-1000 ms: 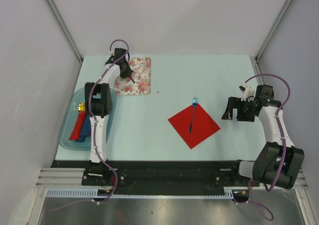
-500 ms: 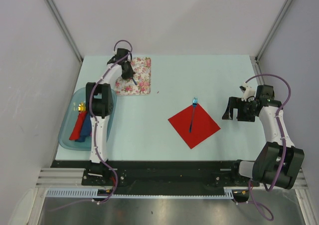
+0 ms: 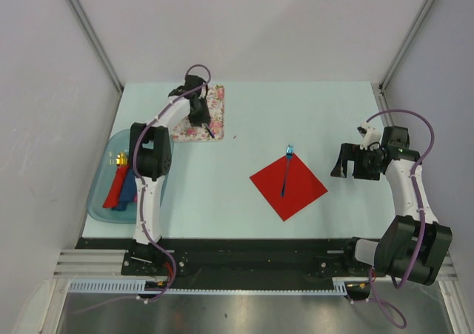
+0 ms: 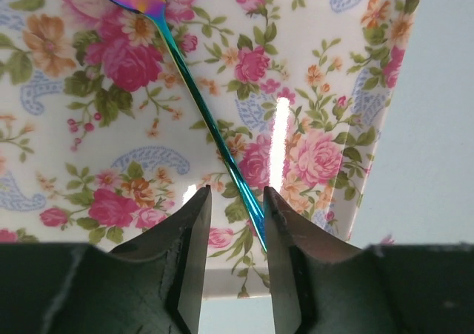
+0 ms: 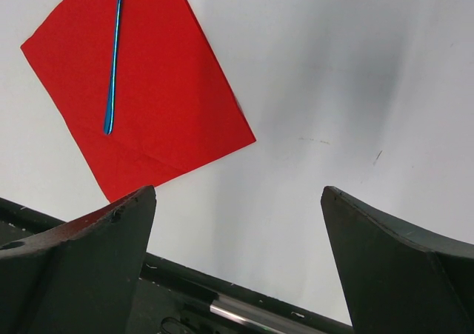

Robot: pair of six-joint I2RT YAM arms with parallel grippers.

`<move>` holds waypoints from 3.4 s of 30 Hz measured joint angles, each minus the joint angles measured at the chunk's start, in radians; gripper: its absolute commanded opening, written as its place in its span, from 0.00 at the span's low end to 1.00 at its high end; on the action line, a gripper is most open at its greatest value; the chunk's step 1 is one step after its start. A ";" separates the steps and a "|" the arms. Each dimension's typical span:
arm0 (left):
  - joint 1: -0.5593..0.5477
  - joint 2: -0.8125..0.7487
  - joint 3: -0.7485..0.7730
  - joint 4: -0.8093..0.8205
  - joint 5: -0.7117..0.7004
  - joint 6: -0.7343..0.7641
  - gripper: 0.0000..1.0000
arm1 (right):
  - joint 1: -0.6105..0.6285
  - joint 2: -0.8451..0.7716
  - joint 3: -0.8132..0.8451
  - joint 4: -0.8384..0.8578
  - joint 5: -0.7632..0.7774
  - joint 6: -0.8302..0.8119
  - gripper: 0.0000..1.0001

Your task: Place the utensils on the paper napkin and roll it up

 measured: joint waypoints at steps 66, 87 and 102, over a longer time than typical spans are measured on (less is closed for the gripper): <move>-0.663 -0.484 -0.231 0.115 -0.129 -0.017 0.00 | -0.002 0.009 0.000 0.000 -0.008 0.000 1.00; -0.774 -0.145 -0.175 0.159 -0.137 -0.229 0.00 | -0.010 0.008 0.000 0.000 -0.009 0.000 1.00; -0.740 -0.097 -0.131 0.211 -0.163 -0.394 0.00 | -0.013 0.008 0.000 0.000 -0.011 0.000 1.00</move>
